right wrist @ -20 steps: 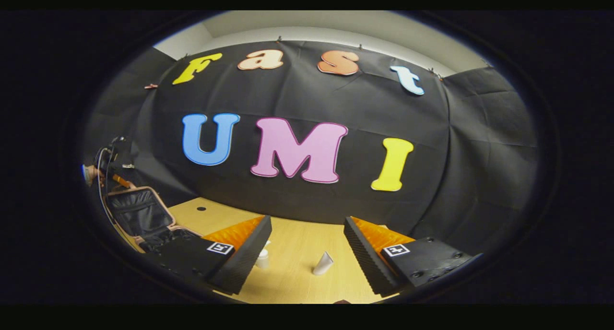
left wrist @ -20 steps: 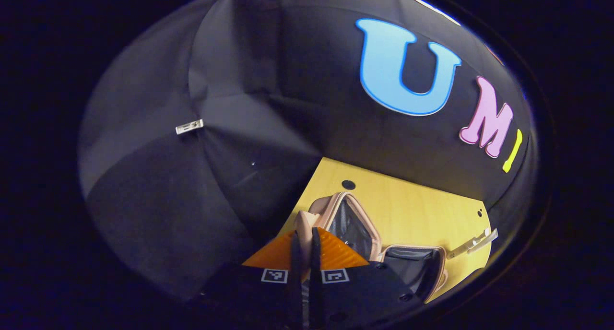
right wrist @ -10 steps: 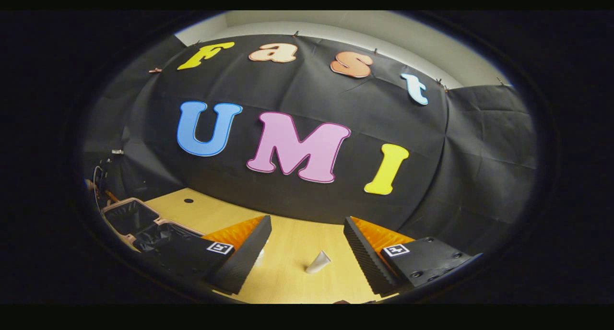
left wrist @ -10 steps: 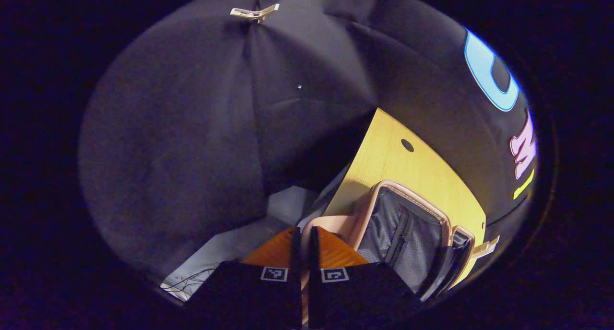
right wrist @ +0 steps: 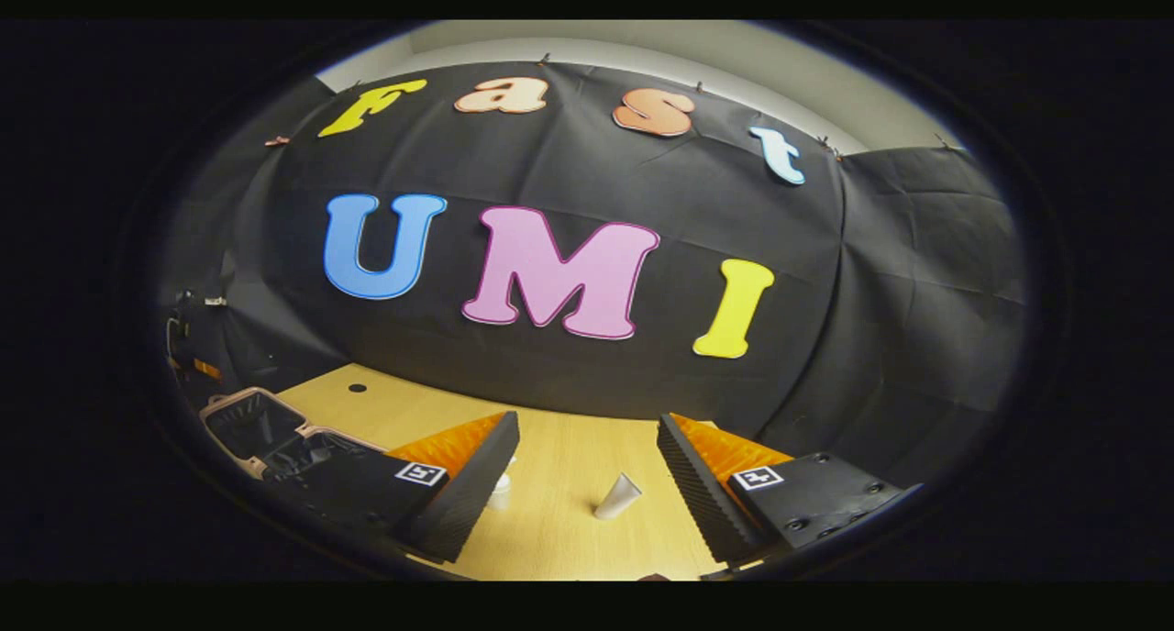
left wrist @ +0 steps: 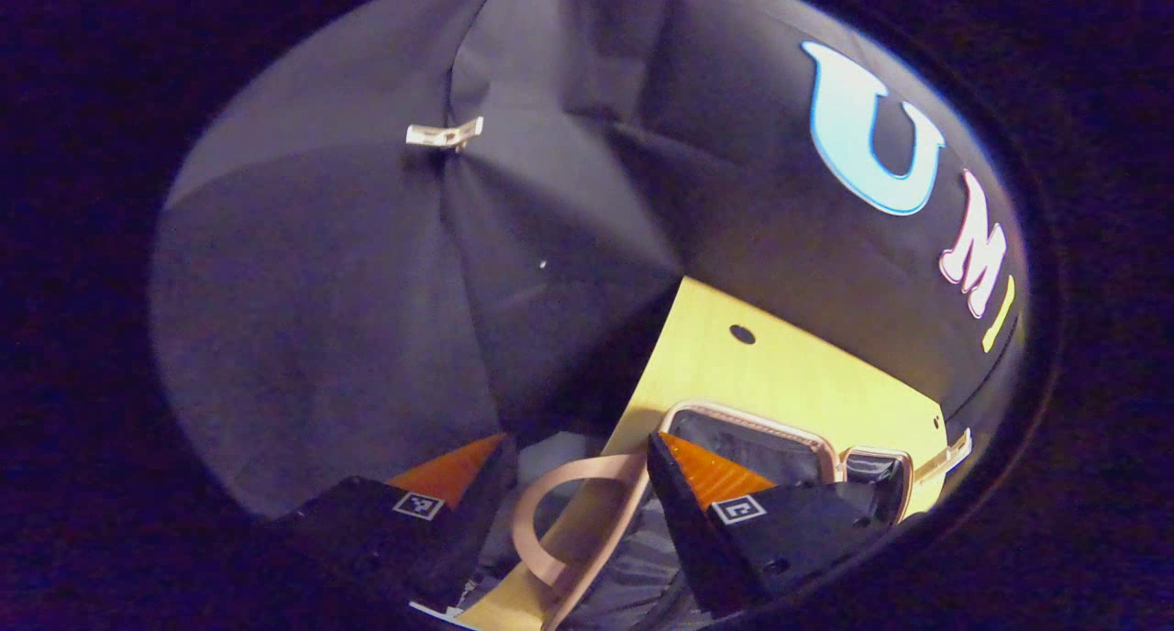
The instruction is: First open the suitcase, pack the skin care products into it, and then close the suitcase.
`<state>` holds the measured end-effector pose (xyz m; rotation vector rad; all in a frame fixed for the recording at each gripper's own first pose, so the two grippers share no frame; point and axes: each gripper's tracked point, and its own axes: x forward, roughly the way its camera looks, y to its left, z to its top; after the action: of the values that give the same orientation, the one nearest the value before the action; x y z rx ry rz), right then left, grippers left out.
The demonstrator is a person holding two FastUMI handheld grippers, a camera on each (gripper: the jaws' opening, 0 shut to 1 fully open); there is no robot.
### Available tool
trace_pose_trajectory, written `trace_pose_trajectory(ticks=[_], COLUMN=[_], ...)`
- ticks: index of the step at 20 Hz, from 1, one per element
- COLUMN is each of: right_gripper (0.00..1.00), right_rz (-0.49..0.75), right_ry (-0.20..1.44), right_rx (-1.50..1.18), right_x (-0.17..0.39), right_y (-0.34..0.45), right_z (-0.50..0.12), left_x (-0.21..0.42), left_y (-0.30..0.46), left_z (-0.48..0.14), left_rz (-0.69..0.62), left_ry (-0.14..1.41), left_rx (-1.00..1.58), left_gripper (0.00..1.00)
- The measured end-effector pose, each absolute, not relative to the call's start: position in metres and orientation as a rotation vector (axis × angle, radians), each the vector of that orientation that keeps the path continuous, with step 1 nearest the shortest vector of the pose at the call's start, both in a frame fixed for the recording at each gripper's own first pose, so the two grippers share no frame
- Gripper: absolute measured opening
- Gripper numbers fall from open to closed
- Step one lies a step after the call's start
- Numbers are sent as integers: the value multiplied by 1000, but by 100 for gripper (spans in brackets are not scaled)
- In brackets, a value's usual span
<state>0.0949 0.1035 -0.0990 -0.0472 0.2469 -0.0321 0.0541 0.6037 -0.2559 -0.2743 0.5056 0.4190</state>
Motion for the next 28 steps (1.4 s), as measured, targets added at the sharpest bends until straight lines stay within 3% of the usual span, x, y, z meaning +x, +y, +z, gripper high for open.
trace_pose_trajectory(ticks=[1, 8, 13, 20, 28], right_gripper=[97, 96, 95, 96, 97], right_rz=[-33, -39, -8, 37, 94], right_ry=[245, 187, 215, 290, 387], right_rx=[-50, -57, -17, -10, 35], right_x=[96, 103, 115, 131, 150], right_y=[100, 62, 47, 34, 39], right_z=[-99, -91, -109, -167, -247], left_x=[55, 57, 67, 99, 177], left_y=[585, 436, 281, 105, -2], left_z=[-233, -88, -65, -177, -276], left_rz=[385, 236, 55, -178, -254], left_ry=[474, 234, 143, 361, 519], left_rx=[-242, -48, -63, -25, -62], left_gripper=[95, 96, 96, 96, 97])
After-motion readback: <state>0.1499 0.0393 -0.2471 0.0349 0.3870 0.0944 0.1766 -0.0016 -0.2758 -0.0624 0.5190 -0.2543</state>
